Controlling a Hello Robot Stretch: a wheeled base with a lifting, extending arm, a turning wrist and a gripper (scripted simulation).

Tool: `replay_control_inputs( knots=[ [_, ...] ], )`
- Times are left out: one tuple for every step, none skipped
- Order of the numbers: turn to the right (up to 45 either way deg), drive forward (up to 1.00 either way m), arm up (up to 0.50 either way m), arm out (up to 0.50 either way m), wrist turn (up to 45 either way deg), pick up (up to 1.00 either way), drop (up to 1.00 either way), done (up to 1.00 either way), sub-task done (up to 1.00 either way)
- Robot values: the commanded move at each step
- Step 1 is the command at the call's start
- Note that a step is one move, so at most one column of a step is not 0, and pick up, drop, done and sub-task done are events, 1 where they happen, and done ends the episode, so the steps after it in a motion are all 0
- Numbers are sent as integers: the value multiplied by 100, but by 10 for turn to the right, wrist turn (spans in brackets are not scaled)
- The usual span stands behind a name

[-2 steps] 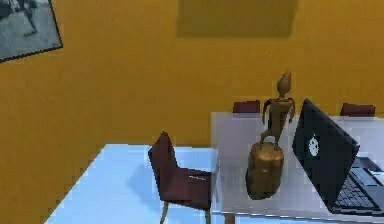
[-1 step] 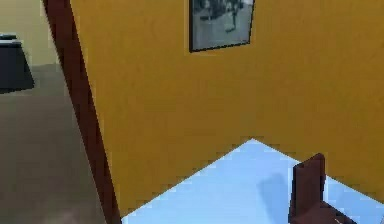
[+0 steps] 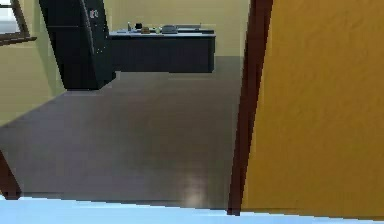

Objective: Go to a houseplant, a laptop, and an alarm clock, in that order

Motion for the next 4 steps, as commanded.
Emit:
replay_control_inputs(
  knots=[
    [-180, 0, 0, 0, 0, 0, 0, 0, 0],
    [0, 100, 0, 0, 0, 0, 0, 0, 0],
    [-90, 0, 0, 0, 0, 0, 0, 0, 0],
    [0, 5, 0, 0, 0, 0, 0, 0, 0]
  ],
)
